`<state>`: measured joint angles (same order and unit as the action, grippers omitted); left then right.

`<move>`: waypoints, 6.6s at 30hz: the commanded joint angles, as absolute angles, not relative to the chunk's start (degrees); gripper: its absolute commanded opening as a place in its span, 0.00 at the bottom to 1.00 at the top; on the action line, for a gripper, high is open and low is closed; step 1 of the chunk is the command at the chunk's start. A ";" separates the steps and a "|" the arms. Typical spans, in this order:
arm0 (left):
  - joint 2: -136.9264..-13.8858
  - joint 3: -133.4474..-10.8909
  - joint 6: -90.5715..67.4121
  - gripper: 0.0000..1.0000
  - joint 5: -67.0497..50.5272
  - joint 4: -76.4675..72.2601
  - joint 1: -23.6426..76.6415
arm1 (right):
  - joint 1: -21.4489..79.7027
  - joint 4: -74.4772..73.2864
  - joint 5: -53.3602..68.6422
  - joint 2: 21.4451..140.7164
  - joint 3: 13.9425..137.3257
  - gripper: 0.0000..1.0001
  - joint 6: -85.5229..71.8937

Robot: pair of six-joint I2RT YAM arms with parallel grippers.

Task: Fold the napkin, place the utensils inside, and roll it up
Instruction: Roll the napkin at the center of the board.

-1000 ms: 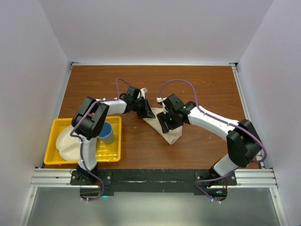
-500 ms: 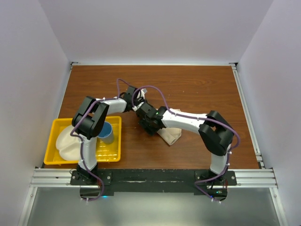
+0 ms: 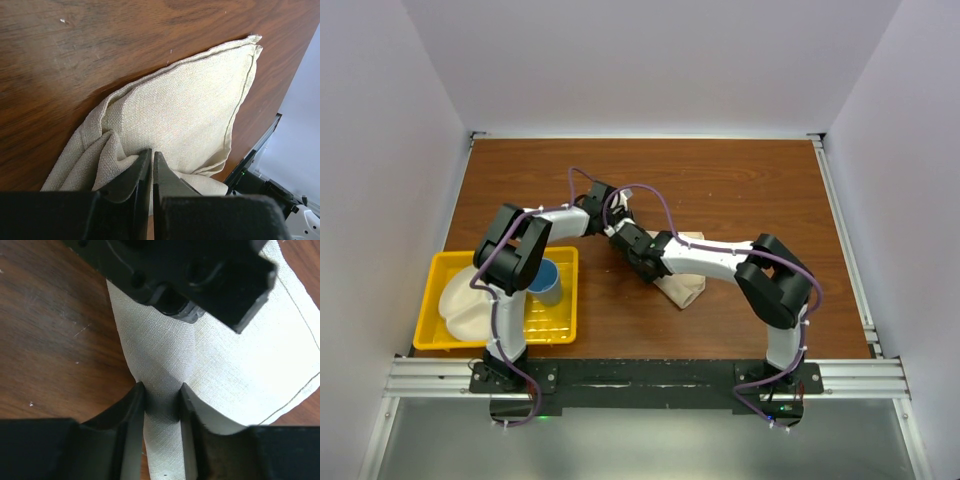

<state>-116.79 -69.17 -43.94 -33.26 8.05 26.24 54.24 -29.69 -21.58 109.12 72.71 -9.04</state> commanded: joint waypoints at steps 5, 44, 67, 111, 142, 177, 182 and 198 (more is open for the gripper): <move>-112.78 -72.68 -41.14 0.18 -29.28 18.44 23.65 | 49.40 -23.03 -8.57 106.97 68.29 0.10 -9.58; -121.55 -68.29 -41.32 0.14 -25.93 3.07 25.93 | 23.02 -26.00 37.01 108.03 63.28 0.26 -10.99; -122.34 -67.59 -39.82 0.12 -28.04 5.97 25.93 | 30.76 -36.29 4.76 87.83 50.00 0.31 -18.10; -119.27 -70.84 -42.63 0.15 -29.18 13.88 24.79 | 51.68 -28.22 -27.62 109.60 70.32 0.13 -10.11; -113.20 -74.01 -49.22 0.22 -31.38 3.52 27.95 | 20.21 -17.23 53.79 118.57 64.16 0.12 -13.62; -120.76 -70.58 -45.79 0.19 -30.15 -1.58 28.21 | 29.18 -40.62 9.86 89.48 56.81 0.39 -21.70; -121.55 -71.01 -45.26 0.19 -30.41 -0.88 28.21 | 29.18 -36.22 6.42 85.43 47.30 0.35 -26.28; -121.11 -79.80 -46.22 0.24 -32.43 9.84 27.77 | 39.54 -37.98 -1.67 87.97 65.65 0.70 -11.87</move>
<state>-121.08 -76.44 -45.98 -32.36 6.35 28.40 36.16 -40.62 2.17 84.62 61.67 -17.82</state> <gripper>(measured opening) 0.228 0.662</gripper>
